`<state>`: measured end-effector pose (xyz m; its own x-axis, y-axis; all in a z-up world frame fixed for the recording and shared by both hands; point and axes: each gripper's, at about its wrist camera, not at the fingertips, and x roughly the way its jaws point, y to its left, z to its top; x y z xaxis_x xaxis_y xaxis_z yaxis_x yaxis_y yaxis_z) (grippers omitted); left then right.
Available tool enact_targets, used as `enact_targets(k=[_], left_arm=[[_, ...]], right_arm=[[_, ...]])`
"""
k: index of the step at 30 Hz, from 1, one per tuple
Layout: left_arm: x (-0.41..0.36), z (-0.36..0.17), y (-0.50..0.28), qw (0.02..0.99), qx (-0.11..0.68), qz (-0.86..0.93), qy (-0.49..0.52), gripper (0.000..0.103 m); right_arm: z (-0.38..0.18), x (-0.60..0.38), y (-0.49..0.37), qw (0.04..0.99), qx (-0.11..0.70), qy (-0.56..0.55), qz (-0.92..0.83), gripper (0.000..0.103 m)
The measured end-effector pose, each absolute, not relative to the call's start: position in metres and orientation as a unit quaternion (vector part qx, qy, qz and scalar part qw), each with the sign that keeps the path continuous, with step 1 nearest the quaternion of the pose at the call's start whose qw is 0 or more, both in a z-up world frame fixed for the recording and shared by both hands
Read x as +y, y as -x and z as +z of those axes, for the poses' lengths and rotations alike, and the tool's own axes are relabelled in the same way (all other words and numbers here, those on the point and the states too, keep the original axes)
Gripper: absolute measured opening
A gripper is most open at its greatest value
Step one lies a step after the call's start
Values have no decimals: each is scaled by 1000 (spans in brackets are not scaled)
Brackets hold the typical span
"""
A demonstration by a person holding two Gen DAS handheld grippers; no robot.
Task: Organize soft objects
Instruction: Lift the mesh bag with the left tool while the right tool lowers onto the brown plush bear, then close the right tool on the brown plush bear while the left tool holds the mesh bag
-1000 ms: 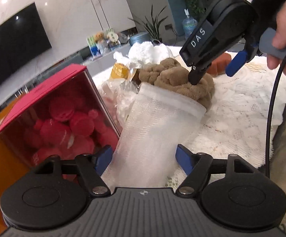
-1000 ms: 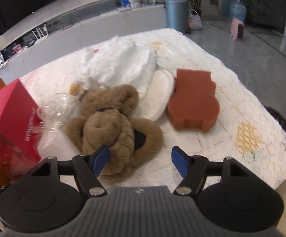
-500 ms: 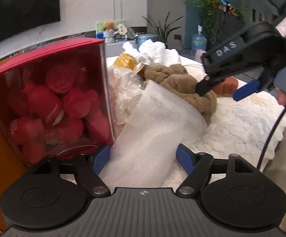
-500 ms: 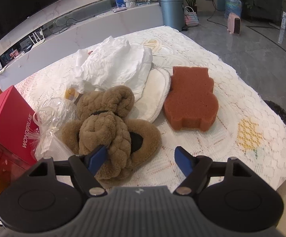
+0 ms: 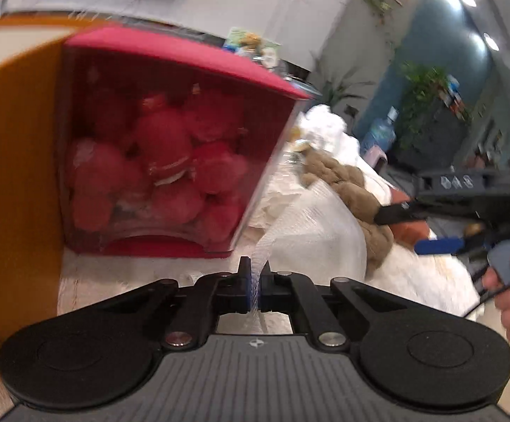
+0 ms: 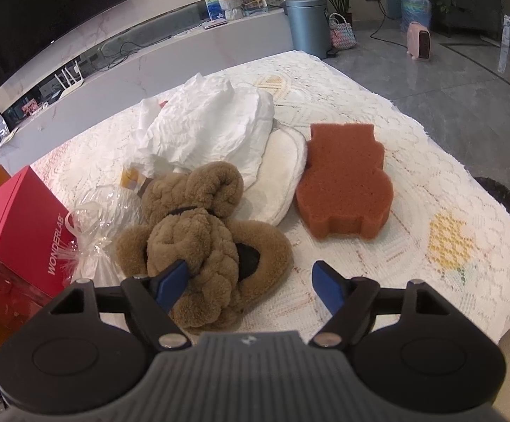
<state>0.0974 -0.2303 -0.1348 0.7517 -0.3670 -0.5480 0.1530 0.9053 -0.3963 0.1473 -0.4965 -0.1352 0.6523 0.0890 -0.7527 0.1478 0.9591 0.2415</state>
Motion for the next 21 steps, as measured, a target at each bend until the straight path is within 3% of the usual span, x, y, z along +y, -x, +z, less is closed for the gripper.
enact_targets(k=[15,21], left_arm=[[-236,-135,-87,935,299,-140,127,4],[-241,-136,-86,937,296,-138,121,5]], right_arm=[[-145,-443,-159,902,427,-33,46,79],[-145,-438,-159,903,427,-11,40,59]])
